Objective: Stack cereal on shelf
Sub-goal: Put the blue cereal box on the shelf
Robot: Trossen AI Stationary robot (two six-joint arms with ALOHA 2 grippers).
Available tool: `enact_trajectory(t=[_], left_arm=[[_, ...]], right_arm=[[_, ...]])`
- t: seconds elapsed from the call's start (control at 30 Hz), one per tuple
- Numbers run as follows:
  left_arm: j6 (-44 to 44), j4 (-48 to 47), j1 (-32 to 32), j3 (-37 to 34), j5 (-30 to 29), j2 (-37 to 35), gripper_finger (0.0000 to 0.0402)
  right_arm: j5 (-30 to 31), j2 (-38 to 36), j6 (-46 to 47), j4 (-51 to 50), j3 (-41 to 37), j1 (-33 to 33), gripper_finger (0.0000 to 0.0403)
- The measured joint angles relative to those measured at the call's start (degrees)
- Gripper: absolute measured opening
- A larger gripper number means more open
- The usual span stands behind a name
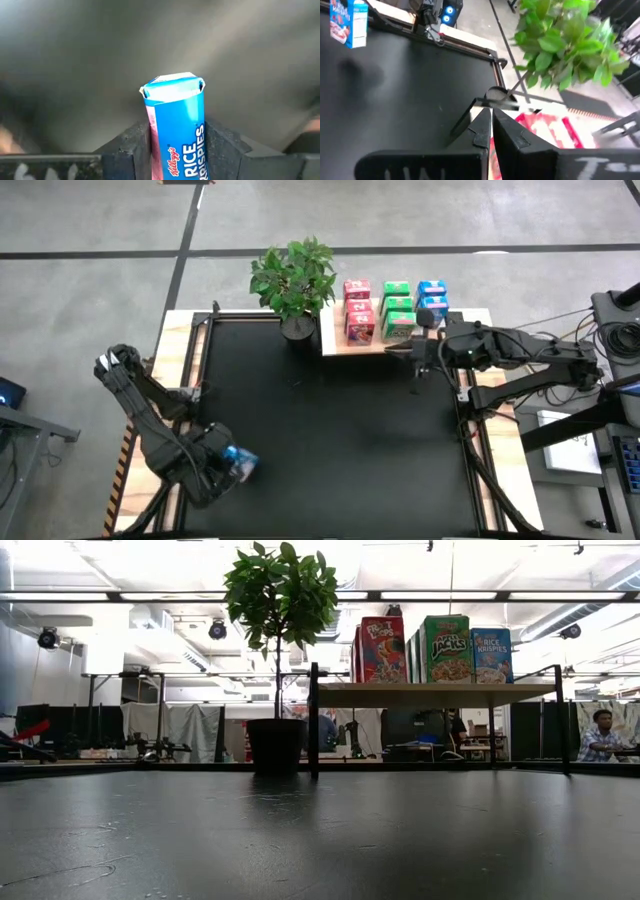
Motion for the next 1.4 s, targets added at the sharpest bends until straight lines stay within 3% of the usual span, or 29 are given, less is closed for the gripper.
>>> enact_trajectory(t=[0.2,0.47,0.6,0.8,1.1,1.4], left_arm=[[29.6,5.9,9.4,9.0,-14.2,0.0,0.0137],[76.8,23.6,25.7,14.6,-15.3,0.0,0.0137],[92.1,33.5,32.1,14.1,-12.7,0.1,0.0137],[97.0,37.4,37.7,14.0,-5.6,3.4,0.0137],[95.9,40.6,41.2,14.0,-3.4,17.4,0.0137],[97.7,40.5,42.9,21.3,2.6,29.2,0.0137]], right_arm=[[-0.4,-5.5,3.0,1.7,-7.5,2.1,0.0009],[-1.7,-14.1,2.0,11.2,-18.0,7.4,0.0009],[-1.9,-17.7,2.4,14.7,-21.8,9.2,0.0009],[-1.9,-19.9,7.6,10.9,-23.3,9.6,0.0009],[-1.9,-19.6,12.3,8.5,-23.2,9.6,0.0009],[-1.8,-19.6,15.0,7.0,-23.1,9.6,0.0009]])
